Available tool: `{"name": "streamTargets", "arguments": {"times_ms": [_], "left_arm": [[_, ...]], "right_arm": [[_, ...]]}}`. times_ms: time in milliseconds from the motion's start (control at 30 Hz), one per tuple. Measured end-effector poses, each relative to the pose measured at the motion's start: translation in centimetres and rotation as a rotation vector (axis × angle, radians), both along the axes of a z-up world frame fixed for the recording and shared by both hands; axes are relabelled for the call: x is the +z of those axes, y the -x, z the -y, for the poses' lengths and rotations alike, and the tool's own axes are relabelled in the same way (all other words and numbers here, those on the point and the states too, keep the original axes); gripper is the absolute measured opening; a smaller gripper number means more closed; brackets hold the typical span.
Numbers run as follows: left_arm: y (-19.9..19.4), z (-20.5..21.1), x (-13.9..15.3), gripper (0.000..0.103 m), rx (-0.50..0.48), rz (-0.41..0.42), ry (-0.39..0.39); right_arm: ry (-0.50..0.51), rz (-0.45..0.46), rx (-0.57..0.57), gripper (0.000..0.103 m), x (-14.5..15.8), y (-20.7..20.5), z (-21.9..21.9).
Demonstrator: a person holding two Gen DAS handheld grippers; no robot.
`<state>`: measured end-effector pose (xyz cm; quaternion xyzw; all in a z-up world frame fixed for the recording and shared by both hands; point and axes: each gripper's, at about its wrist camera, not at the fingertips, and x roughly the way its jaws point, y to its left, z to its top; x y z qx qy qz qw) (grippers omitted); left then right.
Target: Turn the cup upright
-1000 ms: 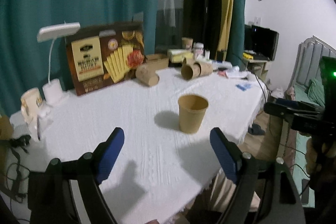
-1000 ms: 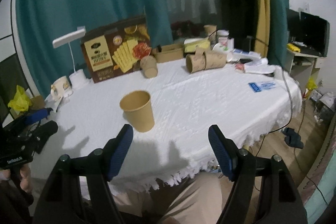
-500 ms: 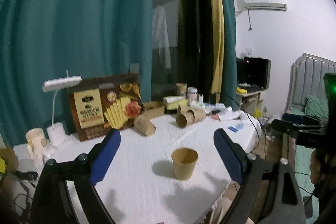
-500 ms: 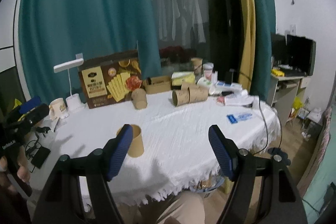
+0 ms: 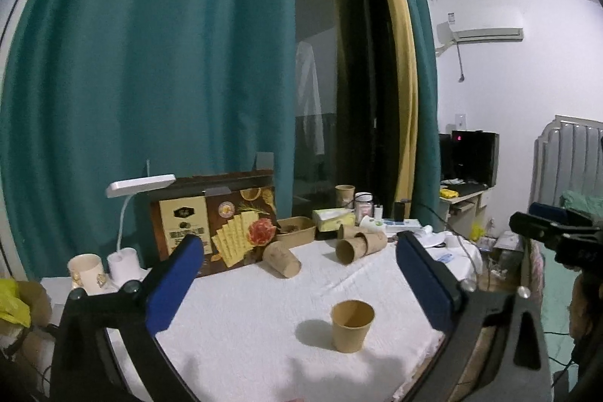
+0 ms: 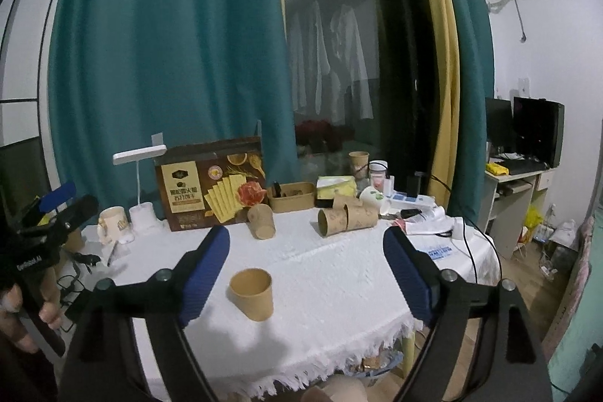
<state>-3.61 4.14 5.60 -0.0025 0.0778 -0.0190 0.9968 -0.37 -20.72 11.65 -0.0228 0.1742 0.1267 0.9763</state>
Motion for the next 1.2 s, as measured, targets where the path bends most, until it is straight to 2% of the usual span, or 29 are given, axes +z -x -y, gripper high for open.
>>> {"name": "streamTargets", "arguments": {"times_ms": [467, 1200], "left_arm": [[-1.7, -2.9, -1.9, 0.102, 0.006, -0.051, 0.038], [-2.0, -2.2, -2.2, 0.102, -0.022, -0.056, 0.025]], "right_arm": [[0.026, -0.039, -0.008, 0.083, -2.2, -2.6, -2.5], [0.033, -0.048, -0.008, 0.083, -2.9, -3.4, -3.1]]}}
